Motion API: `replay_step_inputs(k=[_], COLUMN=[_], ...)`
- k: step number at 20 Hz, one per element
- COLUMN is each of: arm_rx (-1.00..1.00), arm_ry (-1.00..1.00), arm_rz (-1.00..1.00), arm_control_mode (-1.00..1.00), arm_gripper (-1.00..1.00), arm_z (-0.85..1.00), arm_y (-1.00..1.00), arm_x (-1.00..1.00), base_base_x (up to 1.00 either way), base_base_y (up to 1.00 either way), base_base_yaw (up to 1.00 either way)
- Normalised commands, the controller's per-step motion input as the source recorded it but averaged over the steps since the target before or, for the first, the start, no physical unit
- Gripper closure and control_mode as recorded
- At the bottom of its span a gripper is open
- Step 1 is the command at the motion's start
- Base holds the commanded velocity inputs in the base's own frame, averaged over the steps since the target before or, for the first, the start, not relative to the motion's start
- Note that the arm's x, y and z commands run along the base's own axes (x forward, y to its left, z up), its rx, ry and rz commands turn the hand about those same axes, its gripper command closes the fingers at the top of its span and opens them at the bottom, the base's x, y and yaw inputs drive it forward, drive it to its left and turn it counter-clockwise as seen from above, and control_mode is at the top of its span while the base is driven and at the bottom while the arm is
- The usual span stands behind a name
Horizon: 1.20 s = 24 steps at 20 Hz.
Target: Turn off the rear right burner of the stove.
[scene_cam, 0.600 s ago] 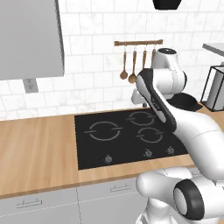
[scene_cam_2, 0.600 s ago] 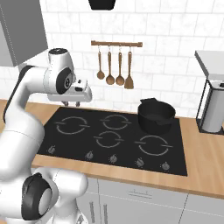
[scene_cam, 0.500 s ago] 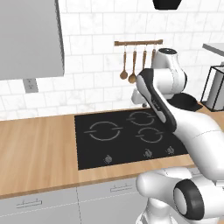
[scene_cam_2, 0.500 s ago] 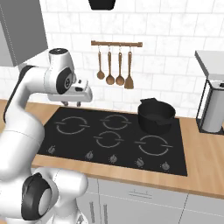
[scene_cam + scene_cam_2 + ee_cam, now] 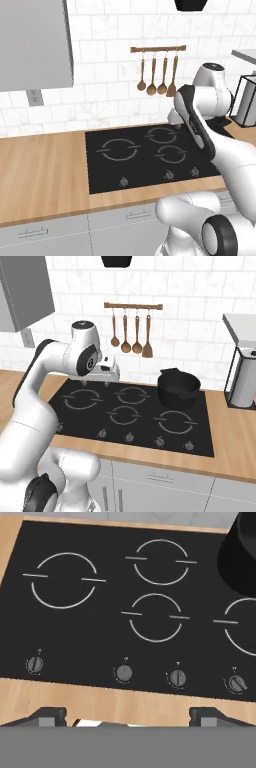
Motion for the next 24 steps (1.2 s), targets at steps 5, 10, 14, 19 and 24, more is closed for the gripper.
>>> replay_step_inputs(k=[5,10,14,19,24], arm_rx=[0.0,0.0,0.0,0.0,-0.01], arm_ry=[-0.06,0.0,0.0,0.03,0.09], arm_rz=[-0.07,-0.08,-0.02,0.02,0.1], arm_control_mode=[-1.0,-1.0,-1.0,-1.0,-1.0], arm_gripper=[-1.0,-1.0,-1.0,-1.0,-1.0], arm_z=[-0.23,-0.46,-0.72,-0.64,-0.43], arm_y=[-0.7,-0.86,-0.99,-0.61,-0.27], arm_x=[-0.32,-0.16,-0.02,0.45,0.66], base_base_x=[0.0,0.0,0.0,0.0,0.0], base_base_y=[0.0,0.0,0.0,0.0,0.0], base_base_yaw=[0.0,0.0,0.0,0.0,0.0])
